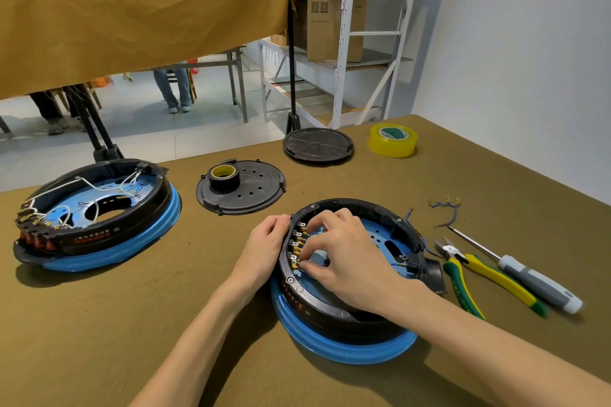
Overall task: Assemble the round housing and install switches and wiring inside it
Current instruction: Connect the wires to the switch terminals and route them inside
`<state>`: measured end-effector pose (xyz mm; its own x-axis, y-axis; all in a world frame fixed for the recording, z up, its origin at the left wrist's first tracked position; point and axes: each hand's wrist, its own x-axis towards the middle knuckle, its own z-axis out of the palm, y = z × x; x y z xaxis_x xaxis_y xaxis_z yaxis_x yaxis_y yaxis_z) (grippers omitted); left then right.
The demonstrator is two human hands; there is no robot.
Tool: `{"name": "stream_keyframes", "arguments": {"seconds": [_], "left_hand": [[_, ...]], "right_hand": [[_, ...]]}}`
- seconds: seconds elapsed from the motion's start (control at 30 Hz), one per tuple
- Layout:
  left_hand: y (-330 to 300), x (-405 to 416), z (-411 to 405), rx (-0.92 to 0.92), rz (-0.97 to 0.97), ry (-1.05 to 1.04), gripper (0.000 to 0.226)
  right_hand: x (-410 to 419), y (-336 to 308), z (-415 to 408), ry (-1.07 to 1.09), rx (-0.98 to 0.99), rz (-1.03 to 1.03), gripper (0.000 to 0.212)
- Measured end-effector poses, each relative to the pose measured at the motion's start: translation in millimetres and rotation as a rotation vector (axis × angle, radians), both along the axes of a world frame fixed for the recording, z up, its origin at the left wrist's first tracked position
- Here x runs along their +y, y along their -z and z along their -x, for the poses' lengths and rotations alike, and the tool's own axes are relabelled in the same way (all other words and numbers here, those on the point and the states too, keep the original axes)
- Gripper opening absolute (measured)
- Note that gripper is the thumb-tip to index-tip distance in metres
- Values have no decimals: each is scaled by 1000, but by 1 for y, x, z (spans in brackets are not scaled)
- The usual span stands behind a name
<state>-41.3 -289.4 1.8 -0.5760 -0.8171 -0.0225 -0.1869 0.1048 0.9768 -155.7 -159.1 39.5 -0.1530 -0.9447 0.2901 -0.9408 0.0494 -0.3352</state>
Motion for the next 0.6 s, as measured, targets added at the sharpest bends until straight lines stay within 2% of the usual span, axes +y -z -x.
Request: {"name": "stream_keyframes", "arguments": {"seconds": [0.6], "left_hand": [[-1,2,3,-1,37,-6,29]], "right_hand": [[-1,-3,-5,-51,53,28,13]]}}
